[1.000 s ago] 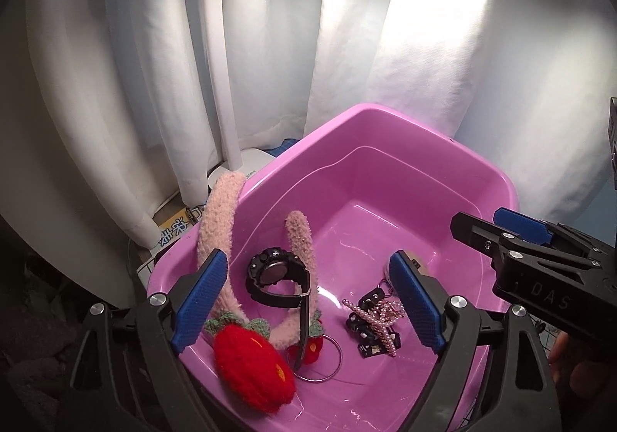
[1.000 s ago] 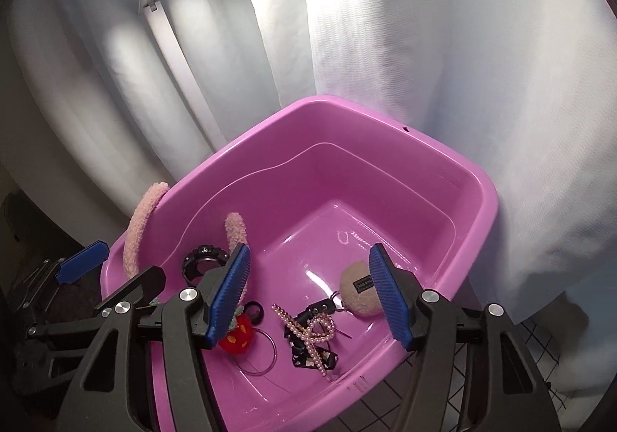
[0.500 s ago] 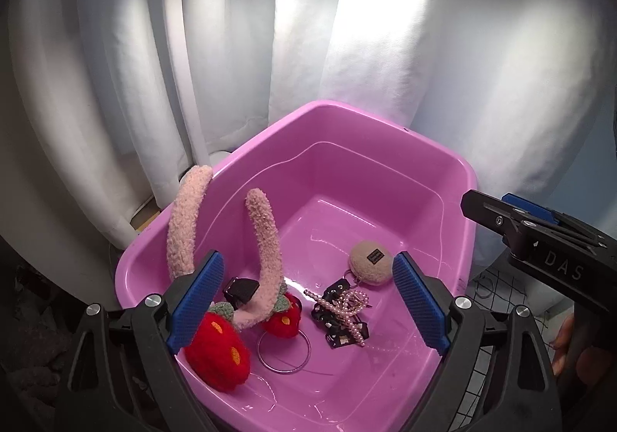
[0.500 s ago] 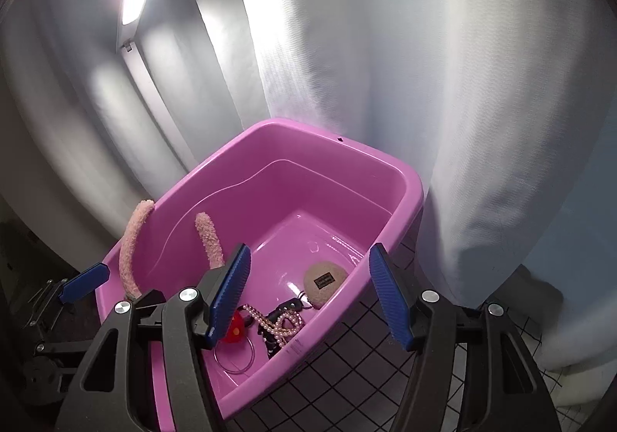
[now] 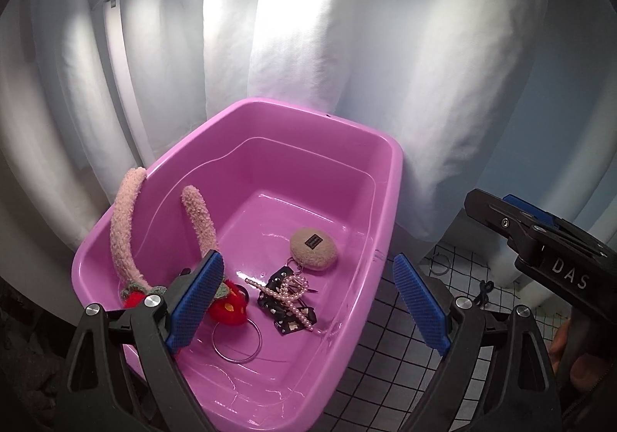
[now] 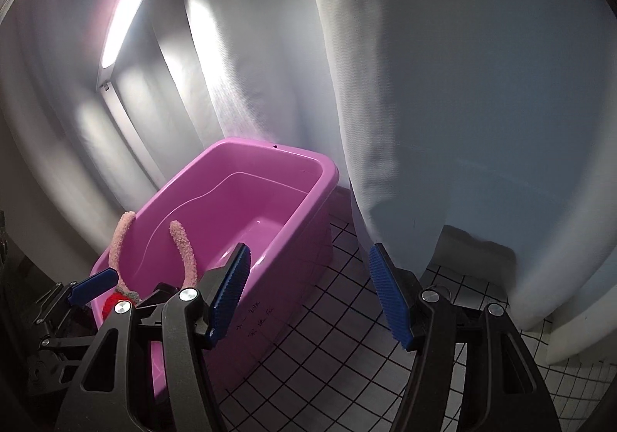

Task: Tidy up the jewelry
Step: 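Withdraw both tools from the tub toward the silver bangle and black hair tie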

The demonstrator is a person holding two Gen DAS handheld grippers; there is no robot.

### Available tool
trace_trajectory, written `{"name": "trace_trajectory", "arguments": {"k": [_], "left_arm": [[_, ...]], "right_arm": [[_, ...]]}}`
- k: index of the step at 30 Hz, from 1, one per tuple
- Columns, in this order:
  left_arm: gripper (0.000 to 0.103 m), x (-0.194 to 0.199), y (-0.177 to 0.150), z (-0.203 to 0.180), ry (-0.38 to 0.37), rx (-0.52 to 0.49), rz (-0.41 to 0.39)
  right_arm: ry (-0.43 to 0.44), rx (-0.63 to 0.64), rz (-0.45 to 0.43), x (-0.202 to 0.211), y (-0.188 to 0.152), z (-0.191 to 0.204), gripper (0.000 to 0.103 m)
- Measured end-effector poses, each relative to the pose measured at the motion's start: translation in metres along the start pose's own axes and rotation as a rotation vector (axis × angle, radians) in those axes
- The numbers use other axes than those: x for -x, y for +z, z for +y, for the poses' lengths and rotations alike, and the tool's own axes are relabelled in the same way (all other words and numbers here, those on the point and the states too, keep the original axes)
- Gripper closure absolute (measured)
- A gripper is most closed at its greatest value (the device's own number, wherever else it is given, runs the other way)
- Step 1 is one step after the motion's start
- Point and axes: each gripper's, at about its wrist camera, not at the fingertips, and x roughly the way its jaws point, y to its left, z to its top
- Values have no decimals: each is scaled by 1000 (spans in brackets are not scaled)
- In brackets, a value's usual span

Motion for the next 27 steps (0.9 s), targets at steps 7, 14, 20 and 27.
{"name": "trace_trajectory", "arguments": {"k": [7, 14, 20, 27], "left_arm": [[15, 5, -7, -26, -97, -81, -4], [15, -1, -23, -69, -172, -185, 1], [15, -12, -47, -108, -224, -253, 56], [14, -46, -69, -140, -238, -254, 136]], "right_arm": [[-101, -71, -42, 35, -37, -30, 41], [-225, -140, -41, 67, -87, -66, 40], [-301, -209, -7, 83, -125, -103, 40], [-306, -255, 15, 83, -159, -143, 40]]}}
